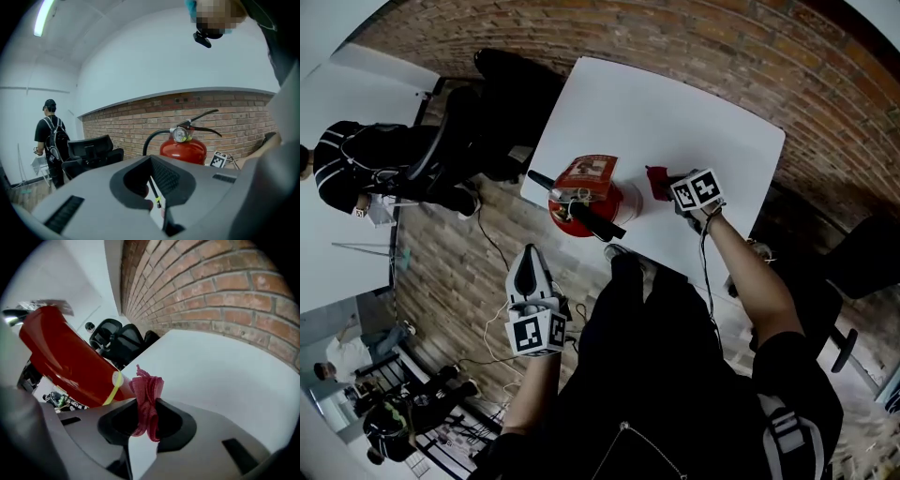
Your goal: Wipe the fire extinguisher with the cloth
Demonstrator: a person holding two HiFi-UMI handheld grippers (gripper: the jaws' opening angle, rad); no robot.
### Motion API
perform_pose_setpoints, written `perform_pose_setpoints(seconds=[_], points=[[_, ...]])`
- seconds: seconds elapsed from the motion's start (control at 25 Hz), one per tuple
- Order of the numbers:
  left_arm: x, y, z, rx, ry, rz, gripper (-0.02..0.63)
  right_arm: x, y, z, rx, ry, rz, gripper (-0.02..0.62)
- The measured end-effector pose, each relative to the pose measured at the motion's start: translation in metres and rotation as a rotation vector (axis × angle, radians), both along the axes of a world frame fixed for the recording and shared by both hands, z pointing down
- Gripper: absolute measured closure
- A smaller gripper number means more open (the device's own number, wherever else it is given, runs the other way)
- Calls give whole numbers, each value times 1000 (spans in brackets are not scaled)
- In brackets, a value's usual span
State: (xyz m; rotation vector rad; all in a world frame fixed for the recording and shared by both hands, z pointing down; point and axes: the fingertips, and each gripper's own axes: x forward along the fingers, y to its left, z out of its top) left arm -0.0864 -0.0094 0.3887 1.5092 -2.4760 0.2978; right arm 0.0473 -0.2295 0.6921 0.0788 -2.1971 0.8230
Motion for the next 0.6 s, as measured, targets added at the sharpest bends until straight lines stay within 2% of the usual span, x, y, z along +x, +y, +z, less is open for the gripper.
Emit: perform_pose_setpoints(seconds=[0.12, 0.28, 0.6], points=[[-1, 4, 6, -19, -2, -21, 576, -16, 13, 37, -71, 67, -67, 489], [-1, 10, 11, -31, -3, -41, 575, -27, 23, 73, -108, 149, -130, 489], [1, 22, 17, -49, 15, -70, 576, -38, 29, 97, -175, 189, -137, 489]])
